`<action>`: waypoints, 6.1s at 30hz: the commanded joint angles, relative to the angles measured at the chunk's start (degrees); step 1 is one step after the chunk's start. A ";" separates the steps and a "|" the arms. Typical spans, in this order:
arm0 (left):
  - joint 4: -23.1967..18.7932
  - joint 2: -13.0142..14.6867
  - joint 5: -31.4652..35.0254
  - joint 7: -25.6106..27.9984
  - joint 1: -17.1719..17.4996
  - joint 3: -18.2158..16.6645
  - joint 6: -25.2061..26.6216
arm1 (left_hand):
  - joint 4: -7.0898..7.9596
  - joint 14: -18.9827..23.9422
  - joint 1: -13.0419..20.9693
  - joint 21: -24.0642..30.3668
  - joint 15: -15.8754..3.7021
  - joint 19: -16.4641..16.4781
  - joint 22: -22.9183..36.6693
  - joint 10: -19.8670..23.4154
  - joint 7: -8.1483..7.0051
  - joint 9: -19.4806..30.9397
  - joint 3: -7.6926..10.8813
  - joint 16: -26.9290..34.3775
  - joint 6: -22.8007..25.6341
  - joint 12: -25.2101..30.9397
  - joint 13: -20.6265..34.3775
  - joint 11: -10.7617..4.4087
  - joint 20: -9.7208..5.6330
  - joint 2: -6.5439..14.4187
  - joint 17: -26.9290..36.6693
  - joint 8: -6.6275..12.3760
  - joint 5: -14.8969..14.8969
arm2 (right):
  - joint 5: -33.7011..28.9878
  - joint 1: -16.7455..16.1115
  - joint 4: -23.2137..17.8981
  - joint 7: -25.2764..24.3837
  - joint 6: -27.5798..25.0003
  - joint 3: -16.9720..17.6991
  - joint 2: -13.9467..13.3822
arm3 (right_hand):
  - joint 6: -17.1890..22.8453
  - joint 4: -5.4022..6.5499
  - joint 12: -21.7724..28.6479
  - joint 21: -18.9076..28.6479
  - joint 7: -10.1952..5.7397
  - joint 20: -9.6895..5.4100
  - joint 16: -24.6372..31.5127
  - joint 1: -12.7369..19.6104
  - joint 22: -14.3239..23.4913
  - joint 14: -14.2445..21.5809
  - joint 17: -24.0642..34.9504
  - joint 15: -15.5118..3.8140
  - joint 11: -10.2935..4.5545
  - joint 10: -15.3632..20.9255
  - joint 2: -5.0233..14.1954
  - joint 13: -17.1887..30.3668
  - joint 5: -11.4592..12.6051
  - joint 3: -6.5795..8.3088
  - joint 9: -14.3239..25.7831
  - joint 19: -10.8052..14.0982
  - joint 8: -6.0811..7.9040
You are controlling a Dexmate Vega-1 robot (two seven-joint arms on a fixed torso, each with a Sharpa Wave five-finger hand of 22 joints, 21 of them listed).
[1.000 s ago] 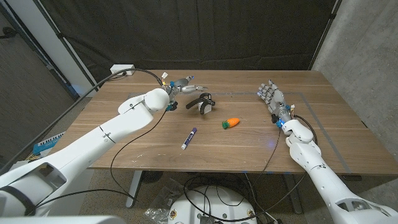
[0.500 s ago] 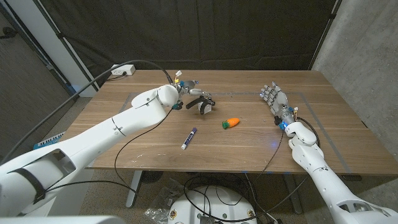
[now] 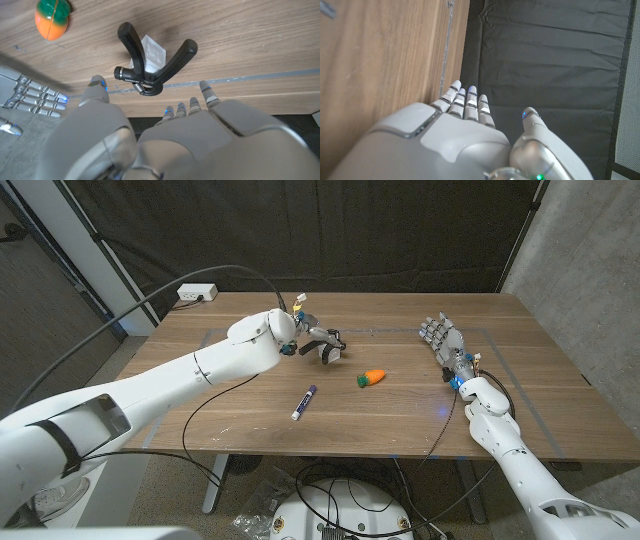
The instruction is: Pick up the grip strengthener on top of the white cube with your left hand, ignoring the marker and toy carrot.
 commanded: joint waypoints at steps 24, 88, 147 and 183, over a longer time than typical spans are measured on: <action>5.92 -6.27 3.22 -7.92 -21.49 28.06 15.42 | 1.20 -6.33 0.48 -0.59 1.12 -3.18 0.52 -12.47 2.21 1.12 -0.65 0.83 -14.05 1.41 1.48 2.26 0.59 1.52 0.79 0.87 -0.54 | 0.40 1.67 4.47 0.18 5.30 0.75 1.86 | 0.83 0.26 0.72 -0.03 -0.06 0.11 0.54 -0.96 0.39 2.17 0.28 -0.22 0.09 2.08 -0.02 0.32 0.00 -0.49 0.26 1.43 0.01; 17.45 -13.48 -2.07 7.52 -24.02 39.91 15.48 | 1.97 33.59 16.17 0.42 -12.79 39.84 -1.10 26.82 -1.10 -2.85 1.76 -1.31 19.97 4.37 -3.27 -9.09 -7.44 -1.78 -2.66 5.07 -4.97 | 0.39 4.07 10.11 -0.07 10.19 0.91 2.94 | 2.14 1.20 0.77 -0.55 -0.83 0.80 0.67 -2.92 0.49 4.45 0.39 0.10 0.20 3.35 -0.34 0.37 0.28 -1.36 0.25 2.11 0.25; 6.43 -14.19 -5.60 47.94 30.19 -25.34 -34.79 | 4.05 81.16 26.22 5.25 -23.60 60.79 -0.11 66.41 -5.64 9.82 20.44 5.33 49.39 13.45 12.22 -19.33 -20.21 10.83 6.56 15.64 -2.76 | -1.38 3.35 8.19 -5.38 12.53 -2.16 0.65 | 2.77 1.69 0.54 -1.01 -1.06 0.74 0.35 -3.90 0.52 5.10 0.36 0.04 0.20 3.44 -0.50 0.39 0.61 -1.78 0.25 2.41 0.20; 13.70 -19.95 -12.48 47.67 33.79 -31.48 -53.90 | 19.00 91.04 2.57 48.17 -21.77 72.69 58.50 71.49 3.41 39.74 34.78 71.66 51.59 70.60 55.92 -11.51 -23.59 10.55 56.83 36.43 7.94 | -1.21 2.93 7.33 -5.94 12.55 -2.16 0.41 | 2.91 1.78 0.95 -1.44 -0.99 0.72 0.11 -4.16 0.52 5.20 0.29 0.13 0.15 5.00 -0.51 0.43 0.84 -1.87 0.25 2.53 0.11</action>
